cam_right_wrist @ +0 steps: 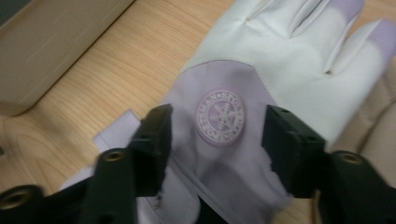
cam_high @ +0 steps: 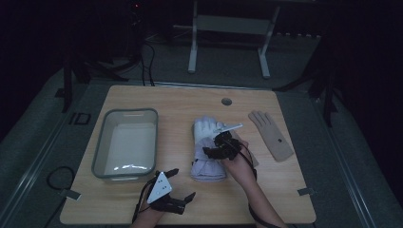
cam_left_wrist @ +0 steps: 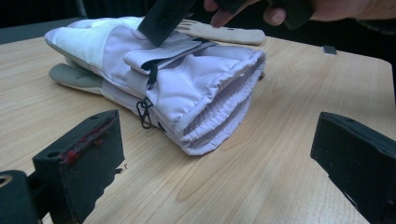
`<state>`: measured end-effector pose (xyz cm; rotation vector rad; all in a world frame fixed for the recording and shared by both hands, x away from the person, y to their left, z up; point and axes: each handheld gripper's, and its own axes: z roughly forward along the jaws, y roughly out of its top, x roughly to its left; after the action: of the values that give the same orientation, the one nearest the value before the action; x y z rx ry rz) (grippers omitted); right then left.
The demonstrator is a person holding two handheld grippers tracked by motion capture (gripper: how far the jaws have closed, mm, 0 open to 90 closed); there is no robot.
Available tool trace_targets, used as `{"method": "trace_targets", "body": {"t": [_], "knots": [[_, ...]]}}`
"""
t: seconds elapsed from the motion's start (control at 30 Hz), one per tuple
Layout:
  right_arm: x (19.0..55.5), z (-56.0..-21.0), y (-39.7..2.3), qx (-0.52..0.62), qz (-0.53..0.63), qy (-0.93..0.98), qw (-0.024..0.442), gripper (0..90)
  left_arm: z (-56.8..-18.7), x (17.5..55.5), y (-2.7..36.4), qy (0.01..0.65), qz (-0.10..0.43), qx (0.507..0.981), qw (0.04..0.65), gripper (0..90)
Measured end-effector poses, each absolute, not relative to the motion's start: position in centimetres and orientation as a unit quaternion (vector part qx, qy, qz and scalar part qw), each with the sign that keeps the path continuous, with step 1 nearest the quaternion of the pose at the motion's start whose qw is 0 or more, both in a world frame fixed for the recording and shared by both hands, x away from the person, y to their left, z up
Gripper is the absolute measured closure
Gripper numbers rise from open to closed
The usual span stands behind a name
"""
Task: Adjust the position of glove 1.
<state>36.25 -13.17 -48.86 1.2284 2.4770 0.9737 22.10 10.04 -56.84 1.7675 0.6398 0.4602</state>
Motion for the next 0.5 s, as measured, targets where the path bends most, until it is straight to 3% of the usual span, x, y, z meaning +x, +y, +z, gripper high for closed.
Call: {"method": "trace_targets", "body": {"t": [0.13,0.43,0.5], "knots": [[36.0,-48.2,-14.2,0.400,0.341,0.845,0.100,15.1,-56.9,22.1,10.2,0.272,0.200,0.745,0.575,2.6],[35.0,-47.4,-16.5,0.360,0.378,0.847,0.098,14.4,-56.4,22.0,9.6,0.254,0.212,0.758,0.561,3.8],[34.3,-47.1,-17.9,0.333,0.403,0.844,0.121,13.8,-55.9,22.1,9.7,0.260,0.204,0.757,0.563,4.6]]}}
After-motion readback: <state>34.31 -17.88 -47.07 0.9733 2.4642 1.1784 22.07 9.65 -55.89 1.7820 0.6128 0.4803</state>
